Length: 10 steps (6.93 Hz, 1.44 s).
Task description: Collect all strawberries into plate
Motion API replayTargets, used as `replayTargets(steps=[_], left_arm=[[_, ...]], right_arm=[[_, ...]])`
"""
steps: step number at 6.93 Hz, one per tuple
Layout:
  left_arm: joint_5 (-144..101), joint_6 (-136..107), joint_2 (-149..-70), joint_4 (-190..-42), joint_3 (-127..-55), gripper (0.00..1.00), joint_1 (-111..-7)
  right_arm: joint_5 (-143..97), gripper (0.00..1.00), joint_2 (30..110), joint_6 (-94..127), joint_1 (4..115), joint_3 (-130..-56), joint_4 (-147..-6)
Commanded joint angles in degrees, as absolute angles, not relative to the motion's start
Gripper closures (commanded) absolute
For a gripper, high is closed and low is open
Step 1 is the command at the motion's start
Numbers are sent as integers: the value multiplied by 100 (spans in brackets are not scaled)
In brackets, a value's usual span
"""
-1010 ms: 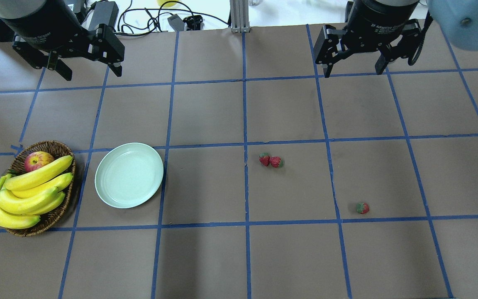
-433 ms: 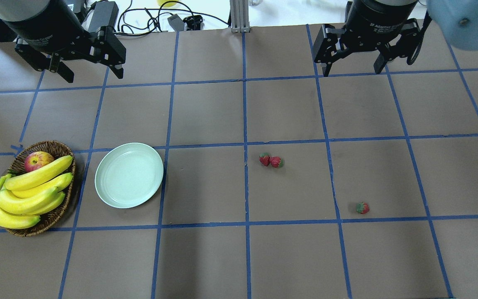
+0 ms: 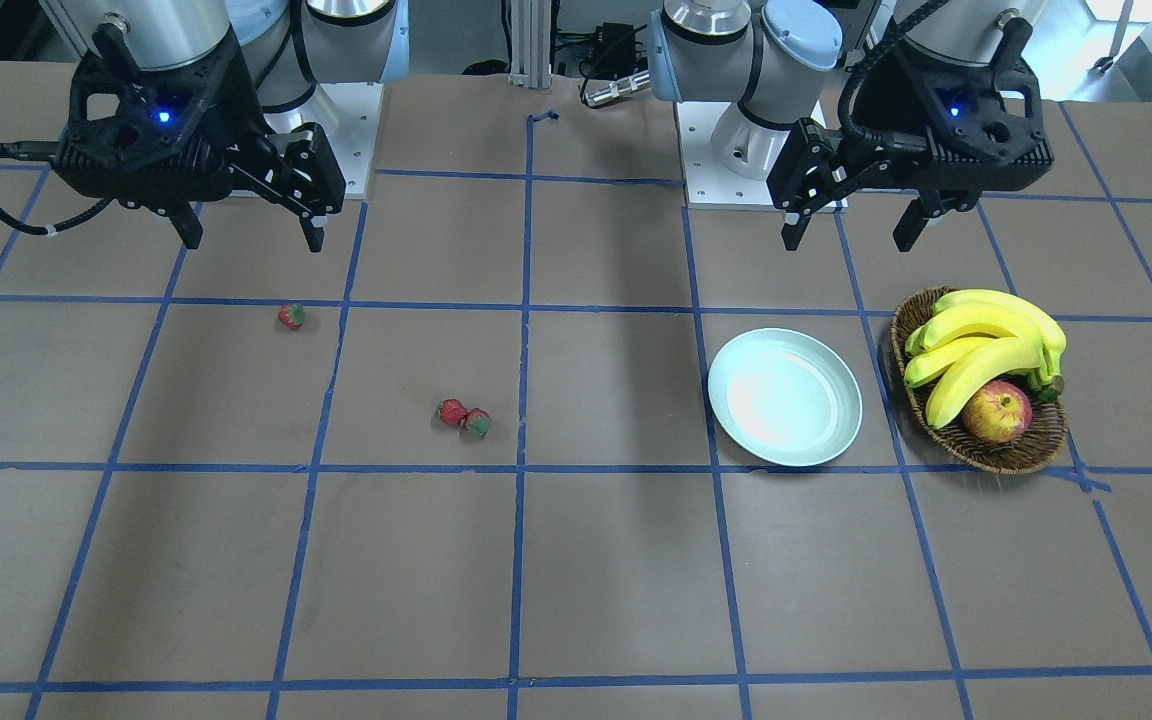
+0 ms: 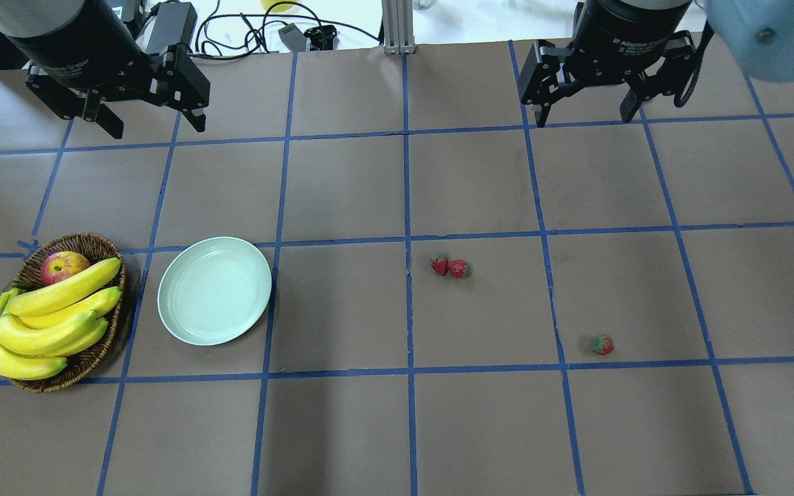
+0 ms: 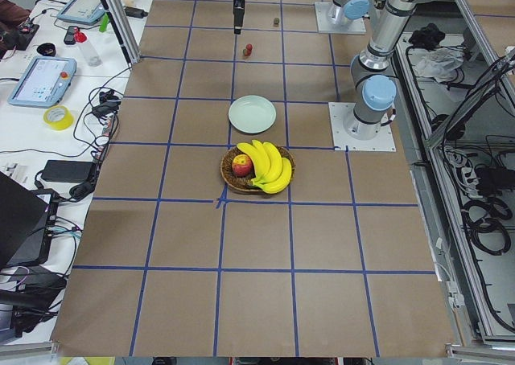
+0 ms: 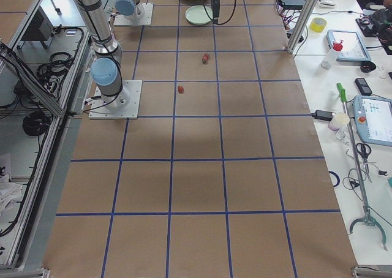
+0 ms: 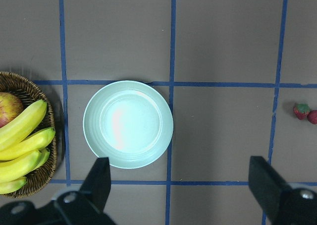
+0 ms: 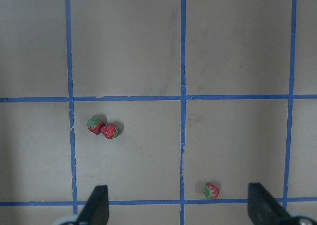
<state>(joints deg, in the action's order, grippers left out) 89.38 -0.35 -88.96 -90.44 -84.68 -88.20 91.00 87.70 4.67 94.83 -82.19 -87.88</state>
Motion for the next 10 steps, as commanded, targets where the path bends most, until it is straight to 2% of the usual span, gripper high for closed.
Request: replayTargets(steps=[1, 6, 8, 10], left_arm=[[8938, -44, -8903, -9044, -8464, 0, -8824], [8930, -9, -8938, -8983, -8455, 0, -8842], [8921, -18, -8903, -8982, -8464, 0, -8842], [8921, -18, -8895, -8982, -8447, 0, -8842]], right_arm=[[9105, 0, 8771, 466, 9483, -8218, -8754], [9088, 0, 8754, 466, 9483, -8209, -8727], [8922, 0, 8317, 457, 9483, -8078, -8788], [8798, 0, 7527, 422, 9815, -8147, -9261]])
